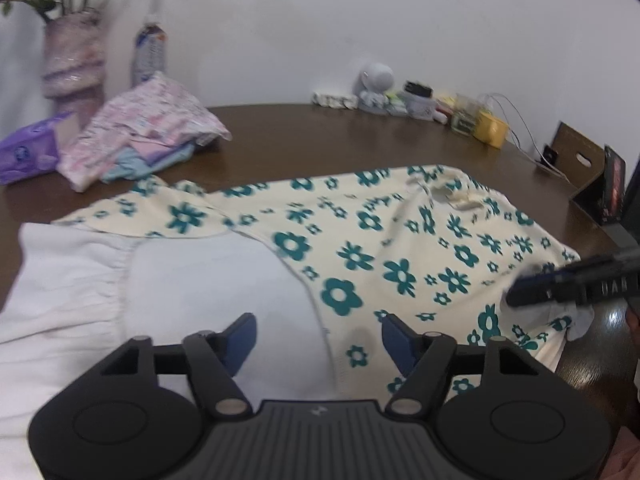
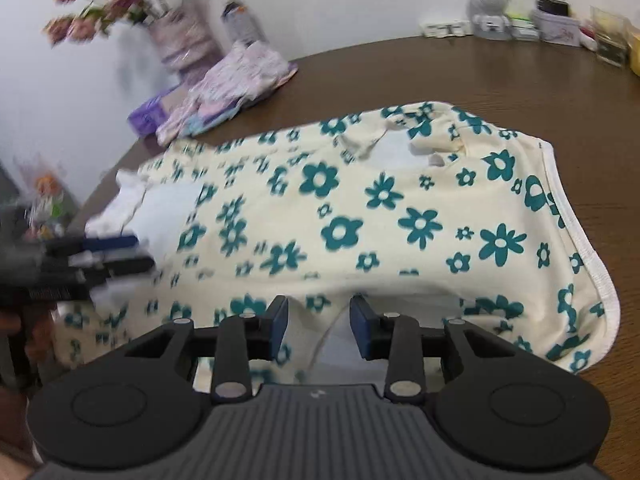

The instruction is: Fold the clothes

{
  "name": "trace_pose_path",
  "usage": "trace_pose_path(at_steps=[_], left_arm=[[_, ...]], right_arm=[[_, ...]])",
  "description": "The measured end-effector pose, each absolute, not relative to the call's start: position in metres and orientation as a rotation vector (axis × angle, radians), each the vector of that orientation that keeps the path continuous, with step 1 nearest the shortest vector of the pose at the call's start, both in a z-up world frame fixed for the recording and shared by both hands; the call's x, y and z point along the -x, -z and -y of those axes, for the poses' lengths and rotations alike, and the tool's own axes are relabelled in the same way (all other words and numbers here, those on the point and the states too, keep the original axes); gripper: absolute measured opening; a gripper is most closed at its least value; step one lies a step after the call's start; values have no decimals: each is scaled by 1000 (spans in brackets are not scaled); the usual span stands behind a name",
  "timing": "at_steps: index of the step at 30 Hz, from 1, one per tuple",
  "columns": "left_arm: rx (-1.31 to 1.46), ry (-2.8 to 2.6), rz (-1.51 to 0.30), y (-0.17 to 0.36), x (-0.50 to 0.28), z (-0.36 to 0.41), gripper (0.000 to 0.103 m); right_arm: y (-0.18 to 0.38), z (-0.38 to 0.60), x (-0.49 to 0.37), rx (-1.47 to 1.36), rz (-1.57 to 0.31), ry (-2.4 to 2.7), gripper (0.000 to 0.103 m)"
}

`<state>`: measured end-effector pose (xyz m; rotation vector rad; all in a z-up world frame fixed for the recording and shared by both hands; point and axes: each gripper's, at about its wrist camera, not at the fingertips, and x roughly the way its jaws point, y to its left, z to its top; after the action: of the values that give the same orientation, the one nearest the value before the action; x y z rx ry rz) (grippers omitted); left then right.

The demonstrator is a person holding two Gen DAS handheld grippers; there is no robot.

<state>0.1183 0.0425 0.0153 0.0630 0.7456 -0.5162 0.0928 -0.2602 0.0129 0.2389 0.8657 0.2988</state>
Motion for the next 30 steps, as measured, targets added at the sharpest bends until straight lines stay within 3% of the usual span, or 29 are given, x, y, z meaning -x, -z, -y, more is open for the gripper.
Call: trace_pose_path(at_steps=[2,3,4,9,12,13,14,16,18,21,23,24,30], left_arm=[[-134,513,-713,-12,-116,-34,24],[-152,519,-704,-11,-115,-32,13],[-156,531,-703,-11,-114,-31,2],[-126,538,-705,-10,-118,-34,1],[-63,541,-719,-15,-119,-39,6],[-47,553,-721,-18,-119,-41,18],[-32,564,-722,-20,-118,-43,37],[-56,562,-720,-23,-117,-39,58],[-102,556,-724,-23,-118,-30,60],[-143,562,-737,-14,-120,-20,54],[-189,550,-708,-12,-116,-17,3],[-179,551,-707,-13,-117,-19,2],[-143,540,-693,-16,-121,-26,0]], right_arm=[[-12,259,-93,-258,-840,-284,24],[-11,258,-92,-244,-833,-284,6],[-10,257,-92,-230,-826,-283,0],[-16,262,-94,-202,-763,-252,0],[-20,271,-99,-249,-800,-250,4],[-20,275,-99,-282,-825,-253,10],[-20,278,-97,-299,-841,-253,14],[-18,281,-94,-312,-864,-242,41],[-15,280,-93,-306,-880,-221,43],[-8,270,-98,-294,-861,-240,42],[-6,260,-102,-258,-835,-245,29],[-5,259,-104,-251,-835,-249,2],[-14,261,-109,-236,-766,-261,1]])
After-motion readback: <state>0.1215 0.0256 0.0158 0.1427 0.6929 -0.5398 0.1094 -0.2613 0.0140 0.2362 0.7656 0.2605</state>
